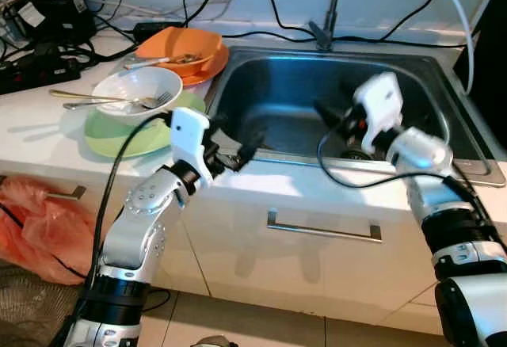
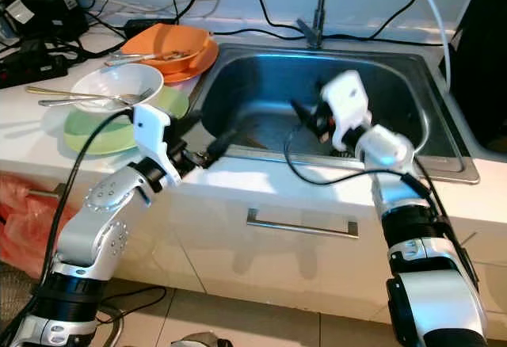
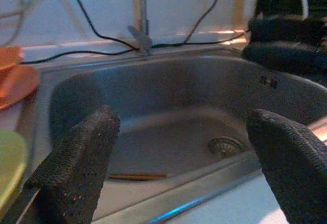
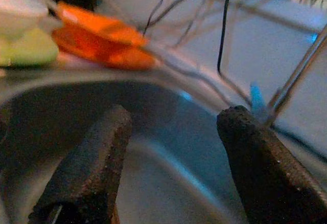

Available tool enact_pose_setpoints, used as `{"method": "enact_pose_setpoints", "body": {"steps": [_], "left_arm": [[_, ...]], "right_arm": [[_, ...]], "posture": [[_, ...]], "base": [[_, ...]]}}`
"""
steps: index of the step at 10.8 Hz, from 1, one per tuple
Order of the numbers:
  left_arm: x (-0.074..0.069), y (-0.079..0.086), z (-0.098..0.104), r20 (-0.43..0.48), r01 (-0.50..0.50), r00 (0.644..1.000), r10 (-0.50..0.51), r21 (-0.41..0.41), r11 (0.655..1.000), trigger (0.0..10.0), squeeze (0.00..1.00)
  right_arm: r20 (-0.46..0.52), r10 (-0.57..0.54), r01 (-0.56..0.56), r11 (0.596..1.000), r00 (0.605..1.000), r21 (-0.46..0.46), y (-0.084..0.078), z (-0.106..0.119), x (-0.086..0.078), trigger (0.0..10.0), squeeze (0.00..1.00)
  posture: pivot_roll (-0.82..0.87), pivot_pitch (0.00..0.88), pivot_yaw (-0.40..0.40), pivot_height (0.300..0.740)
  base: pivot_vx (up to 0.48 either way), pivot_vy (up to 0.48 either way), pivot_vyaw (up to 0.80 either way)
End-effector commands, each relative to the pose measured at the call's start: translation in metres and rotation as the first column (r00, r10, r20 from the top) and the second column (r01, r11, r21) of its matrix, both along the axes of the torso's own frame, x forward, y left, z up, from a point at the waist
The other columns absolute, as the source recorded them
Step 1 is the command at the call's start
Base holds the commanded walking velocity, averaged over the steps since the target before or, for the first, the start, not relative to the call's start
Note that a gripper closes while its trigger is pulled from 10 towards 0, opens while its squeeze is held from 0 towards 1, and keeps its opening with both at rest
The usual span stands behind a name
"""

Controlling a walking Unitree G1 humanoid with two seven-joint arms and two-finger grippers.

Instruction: Kitchen organization

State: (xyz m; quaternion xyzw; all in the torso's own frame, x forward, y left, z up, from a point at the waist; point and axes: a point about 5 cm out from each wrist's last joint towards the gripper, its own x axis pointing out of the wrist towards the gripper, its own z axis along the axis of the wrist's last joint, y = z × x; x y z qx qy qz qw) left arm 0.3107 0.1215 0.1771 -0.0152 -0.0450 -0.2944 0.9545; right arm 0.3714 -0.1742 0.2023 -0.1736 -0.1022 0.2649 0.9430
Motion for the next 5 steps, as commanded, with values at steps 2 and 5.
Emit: {"method": "enact_pose_setpoints", "body": {"steps": [2,5], "left_arm": [[0.007,0.011,0.01,0.053,-0.08,0.995,0.079,0.014,0.997,10.0,0.0],[0.01,0.031,0.012,0.077,-0.2,0.977,0.197,0.034,0.979,10.0,0.0]], "right_arm": [[0.049,0.005,-0.007,0.999,0.999,0.046,-0.002,0.019,-0.005,10.0,1.0],[0.107,-0.014,0.0,0.992,0.994,0.129,-0.002,0.04,-0.022,10.0,1.0]], "posture": [[0.14,0.001,0.071,0.74],[0.12,0.002,0.075,0.74]], "base": [[0.0,0.0,0.0],[0.0,0.0,0.0]]}}
